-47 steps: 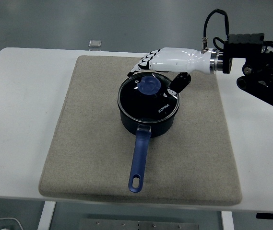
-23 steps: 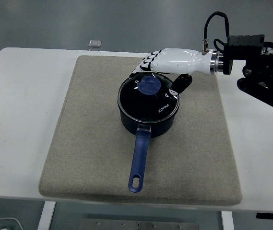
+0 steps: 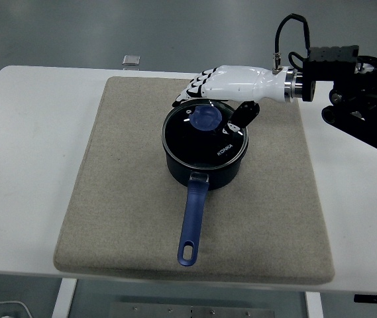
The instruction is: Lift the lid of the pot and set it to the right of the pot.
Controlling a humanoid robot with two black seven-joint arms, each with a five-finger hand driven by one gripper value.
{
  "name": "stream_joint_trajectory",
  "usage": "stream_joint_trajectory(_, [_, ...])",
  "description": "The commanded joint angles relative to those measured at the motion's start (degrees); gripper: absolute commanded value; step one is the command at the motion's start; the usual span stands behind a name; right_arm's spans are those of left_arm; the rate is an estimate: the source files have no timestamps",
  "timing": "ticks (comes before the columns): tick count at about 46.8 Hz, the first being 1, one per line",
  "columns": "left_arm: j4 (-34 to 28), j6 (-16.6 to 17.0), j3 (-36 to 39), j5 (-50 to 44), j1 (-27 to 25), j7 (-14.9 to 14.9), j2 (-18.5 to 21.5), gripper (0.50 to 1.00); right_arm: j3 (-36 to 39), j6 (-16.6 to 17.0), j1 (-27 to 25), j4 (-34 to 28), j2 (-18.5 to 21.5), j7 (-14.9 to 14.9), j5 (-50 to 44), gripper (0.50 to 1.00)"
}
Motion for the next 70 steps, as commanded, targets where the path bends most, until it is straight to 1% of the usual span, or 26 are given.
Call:
stream_joint_trajectory(1, [0.0,0.0,0.0,0.0,0.0,0.0,0.0,1.0,0.0,0.0,-0.1,0.0,0.0,0.0,0.0,0.911])
stream_joint_trajectory(11, [0.0,0.0,0.0,0.1,0.0,0.0,0.0,1.0,-0.2,0.1,-0.4,0.0,0.7,0.0,0.0,0.911])
stream_joint_trajectory(18, [0.0,0.0,0.0,0.0,0.0,0.0,0.0,1.0,-1.3,0.1,-0.4,0.0,0.7,0.0,0.0,0.911])
stream_joint_trajectory(64, [0.0,0.0,0.0,0.1,0.0,0.0,0.0,1.0,-2.3,0.2,-0.1,-0.2,0.4,0.0,0.2,0.909])
stream_joint_trajectory(70, [0.0,0.0,0.0,0.1,0.0,0.0,0.0,1.0,-2.3,0.2,-0.2,-0.2,0.6,0.0,0.2,0.899])
